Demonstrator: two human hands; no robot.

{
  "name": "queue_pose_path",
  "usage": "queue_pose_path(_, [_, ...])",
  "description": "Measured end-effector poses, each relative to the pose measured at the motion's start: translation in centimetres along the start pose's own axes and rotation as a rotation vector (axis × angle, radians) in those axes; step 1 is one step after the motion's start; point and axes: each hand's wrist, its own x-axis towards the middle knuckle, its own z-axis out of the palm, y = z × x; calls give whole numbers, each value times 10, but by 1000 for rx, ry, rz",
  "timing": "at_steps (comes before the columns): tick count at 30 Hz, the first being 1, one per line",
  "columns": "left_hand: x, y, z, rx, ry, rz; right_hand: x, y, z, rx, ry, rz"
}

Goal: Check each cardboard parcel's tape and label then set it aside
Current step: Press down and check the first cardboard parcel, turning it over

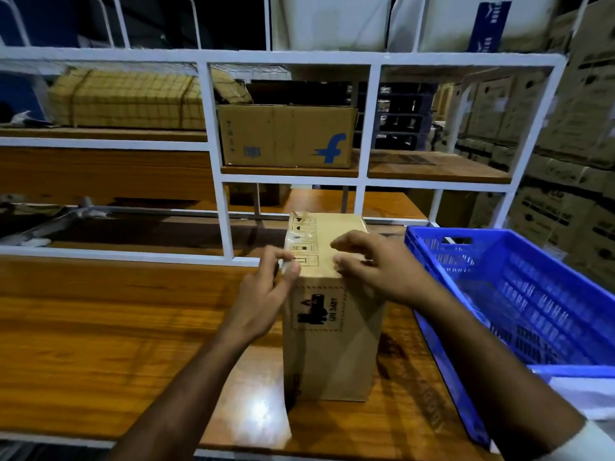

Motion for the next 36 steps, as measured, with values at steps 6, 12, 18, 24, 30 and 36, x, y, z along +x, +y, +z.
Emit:
queue_pose_path(6, [83,28,-8,386,-136,-56,57,9,-6,-277,-111,110])
queue_pose_path(12, [140,27,12,748,-369,-19,103,25,11,-457,-319,127])
queue_pose_path(18, [146,10,23,808,-431,6,112,38,22,-489,-327,131])
queue_pose_path(24, [139,22,12,734,-424,-51,112,38,6,-526,-353,160])
queue_pose_path(30, [109,24,4,685,-382,-32,92,51,-6,-559,-346,204])
queue_pose_path(36, [104,33,2,718,-384,-47,81,38,-12,-638,-349,156])
